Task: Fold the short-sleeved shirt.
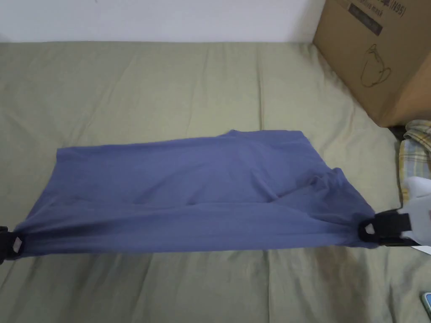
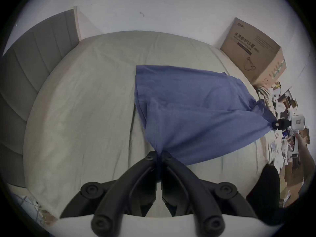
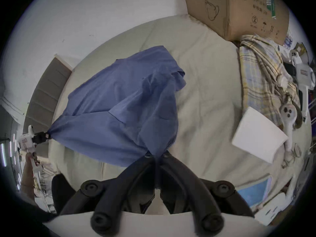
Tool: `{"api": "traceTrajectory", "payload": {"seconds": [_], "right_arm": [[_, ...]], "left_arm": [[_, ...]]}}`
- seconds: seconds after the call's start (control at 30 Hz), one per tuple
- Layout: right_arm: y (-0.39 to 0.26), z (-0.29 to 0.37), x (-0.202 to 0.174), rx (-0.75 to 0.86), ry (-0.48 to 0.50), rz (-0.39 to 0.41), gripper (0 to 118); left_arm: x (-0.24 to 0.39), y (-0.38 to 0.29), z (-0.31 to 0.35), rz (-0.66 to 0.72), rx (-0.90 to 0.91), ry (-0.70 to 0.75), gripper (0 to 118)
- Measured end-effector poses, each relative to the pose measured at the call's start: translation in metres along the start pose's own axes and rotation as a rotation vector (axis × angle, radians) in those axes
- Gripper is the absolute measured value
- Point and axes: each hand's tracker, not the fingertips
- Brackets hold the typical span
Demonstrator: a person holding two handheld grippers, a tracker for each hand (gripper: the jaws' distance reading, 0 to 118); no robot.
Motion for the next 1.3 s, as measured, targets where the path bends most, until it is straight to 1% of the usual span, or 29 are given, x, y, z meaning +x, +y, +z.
{"api": "traceTrajectory", "payload": {"seconds": [0.1, 0.13, 0.23, 0.27, 0.3, 0.33, 0.37, 0.4, 0.43, 0.47, 0.5, 0.57, 0.6, 0.63, 0.73, 0.77, 0.8, 0.83, 0.87, 0.9, 0.93, 1.0, 1.03, 1.1, 1.17, 1.23, 1.27, 1.3], "right_arm": [[-0.027, 0.016, 0.002, -0.041, 0.004, 0.001, 3], [-0.033, 0.015, 0.004, -0.059, -0.003, 0.004, 3], [-0.05, 0.002, 0.007, -0.085, -0.012, 0.008, 4], [-0.051, -0.005, 0.008, -0.089, -0.016, 0.002, 4], [-0.052, -0.012, 0.008, -0.095, -0.025, -0.004, 10], [-0.053, -0.018, 0.006, -0.097, -0.035, -0.009, 25], [-0.059, -0.018, 0.003, -0.09, -0.07, -0.005, 52], [-0.058, -0.02, -0.001, -0.077, -0.122, 0.015, 97], [-0.056, -0.021, -0.006, -0.067, -0.148, 0.023, 118], [-0.054, -0.021, -0.01, -0.061, -0.164, 0.033, 116], [-0.053, -0.01, -0.016, 0.003, -0.146, 0.055, 111], [-0.043, -0.003, -0.034, 0.019, -0.168, 0.08, 112], [-0.038, 0.001, -0.043, 0.033, -0.169, 0.092, 112], [-0.048, 0.01, -0.038, 0.061, -0.162, 0.106, 112], [-0.038, 0.015, -0.061, 0.1, -0.161, 0.15, 112], [-0.029, 0.007, -0.07, 0.1, -0.172, 0.161, 112], [-0.025, 0.006, -0.077, 0.105, -0.152, 0.178, 106], [-0.02, 0.005, -0.086, 0.13, -0.115, 0.201, 89], [-0.015, 0.001, -0.094, 0.149, -0.118, 0.205, 51], [-0.006, -0.008, -0.1, 0.147, -0.125, 0.204, 0], [0.002, -0.012, -0.105, 0.151, -0.137, 0.205, 0], [0.02, -0.023, -0.112, 0.157, -0.109, 0.226, 0], [0.024, -0.028, -0.116, 0.161, -0.114, 0.233, 0], [0.039, -0.036, -0.122, 0.161, -0.121, 0.251, 0], [0.048, -0.043, -0.125, 0.149, -0.109, 0.27, 0], [0.059, -0.051, -0.126, 0.136, -0.108, 0.279, 0], [0.062, -0.054, -0.126, 0.138, -0.112, 0.28, 0], [0.064, -0.058, -0.126, 0.142, -0.117, 0.281, 0]], "left_arm": [[0.0, -0.031, 0.012, -0.021, -0.05, -0.032, 0], [-0.001, -0.043, 0.011, -0.017, -0.082, -0.063, 0], [-0.005, -0.069, -0.001, -0.007, -0.113, -0.076, 0], [-0.005, -0.075, -0.006, 0.006, -0.114, -0.077, 2], [-0.005, -0.079, -0.01, 0.019, -0.108, -0.076, 9], [-0.007, -0.081, -0.013, 0.04, -0.1, -0.073, 21], [-0.007, -0.082, -0.014, 0.051, -0.097, -0.059, 49], [-0.007, -0.082, -0.014, 0.065, -0.086, -0.045, 101], [-0.007, -0.083, -0.015, 0.068, -0.079, -0.038, 118], [-0.008, -0.082, -0.013, 0.072, -0.073, -0.033, 116], [-0.007, -0.077, -0.008, 0.059, 0.041, -0.1, 116], [-0.008, -0.071, -0.005, 0.075, -0.012, -0.063, 116], [-0.002, -0.069, 0.005, 0.072, -0.004, -0.054, 116], [0.0, -0.064, 0.008, 0.065, 0.009, -0.048, 116], [0.01, -0.051, 0.009, 0.049, 0.026, -0.028, 117], [0.014, -0.045, 0.01, 0.04, 0.011, -0.02, 116], [0.017, -0.039, 0.01, 0.037, 0.009, -0.023, 109], [0.021, -0.033, 0.01, 0.03, 0.023, -0.033, 93], [0.026, -0.025, 0.008, 0.019, 0.041, -0.061, 54], [0.03, -0.019, 0.003, 0.008, 0.041, -0.06, 0], [0.033, -0.01, -0.001, -0.033, 0.084, -0.032, 0], [0.034, 0.012, -0.016, -0.052, 0.062, -0.007, 0], [0.031, 0.026, -0.024, -0.055, 0.063, 0.041, 0], [0.02, 0.058, -0.041, -0.026, 0.066, 0.063, 0], [0.001, 0.094, -0.06, 0.02, 0.071, 0.075, 0], [-0.013, 0.128, -0.084, 0.035, 0.064, 0.084, 0], [-0.015, 0.14, -0.093, 0.038, 0.061, 0.09, 11], [-0.021, 0.151, -0.106, 0.034, 0.058, 0.092, 51]]}}
